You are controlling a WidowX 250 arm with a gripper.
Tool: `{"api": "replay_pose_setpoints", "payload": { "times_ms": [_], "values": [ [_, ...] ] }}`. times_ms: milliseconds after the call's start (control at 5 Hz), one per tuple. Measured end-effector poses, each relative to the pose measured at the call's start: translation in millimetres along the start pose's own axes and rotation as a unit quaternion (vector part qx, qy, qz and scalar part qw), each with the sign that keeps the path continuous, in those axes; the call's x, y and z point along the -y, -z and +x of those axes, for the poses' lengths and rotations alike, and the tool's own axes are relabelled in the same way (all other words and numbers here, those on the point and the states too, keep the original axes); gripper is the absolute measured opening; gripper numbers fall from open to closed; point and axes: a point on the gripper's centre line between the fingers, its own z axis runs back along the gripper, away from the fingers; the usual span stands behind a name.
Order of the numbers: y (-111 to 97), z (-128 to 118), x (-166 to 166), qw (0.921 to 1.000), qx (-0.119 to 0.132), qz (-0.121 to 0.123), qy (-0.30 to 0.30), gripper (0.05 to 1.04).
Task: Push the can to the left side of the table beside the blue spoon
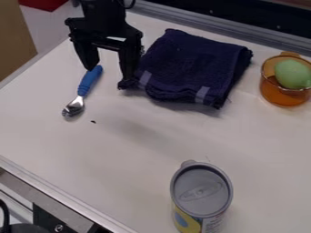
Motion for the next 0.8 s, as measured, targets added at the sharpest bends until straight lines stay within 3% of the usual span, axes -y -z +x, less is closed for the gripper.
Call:
{"api": "replay_pose_setpoints", "payload": {
  "times_ms": [400,800],
  "values": [
    [5.7,-25.9,19.6,0.9993,-0.031,0.003,-0.022,1.001],
    [-16.4,-66.3,74.6,0.9952,-0.029,-0.029,-0.089,1.001]
  ]
}}
